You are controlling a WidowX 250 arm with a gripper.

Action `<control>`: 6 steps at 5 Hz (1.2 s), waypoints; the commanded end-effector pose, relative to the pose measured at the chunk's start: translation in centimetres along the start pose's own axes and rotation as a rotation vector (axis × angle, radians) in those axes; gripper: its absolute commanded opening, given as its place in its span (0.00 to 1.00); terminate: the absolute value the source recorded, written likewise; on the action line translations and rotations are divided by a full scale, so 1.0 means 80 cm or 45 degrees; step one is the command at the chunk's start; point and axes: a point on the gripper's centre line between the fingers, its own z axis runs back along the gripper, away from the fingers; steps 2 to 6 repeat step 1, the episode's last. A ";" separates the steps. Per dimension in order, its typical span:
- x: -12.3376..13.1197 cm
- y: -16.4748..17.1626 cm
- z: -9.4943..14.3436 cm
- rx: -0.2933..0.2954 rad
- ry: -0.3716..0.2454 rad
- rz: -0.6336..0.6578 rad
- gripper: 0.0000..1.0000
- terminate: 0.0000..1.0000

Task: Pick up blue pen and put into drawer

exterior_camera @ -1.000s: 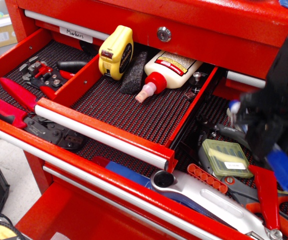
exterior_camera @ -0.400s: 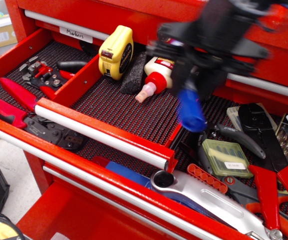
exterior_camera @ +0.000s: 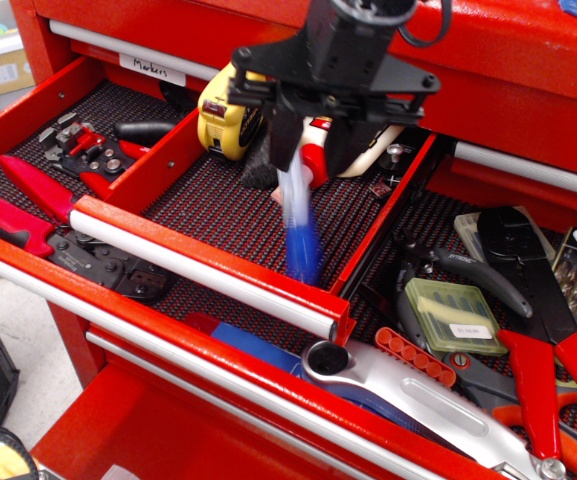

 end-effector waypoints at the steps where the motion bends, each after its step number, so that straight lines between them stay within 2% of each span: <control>1: 0.012 0.001 0.016 -0.037 -0.043 0.046 1.00 1.00; 6: 0.012 0.001 0.016 -0.037 -0.043 0.046 1.00 1.00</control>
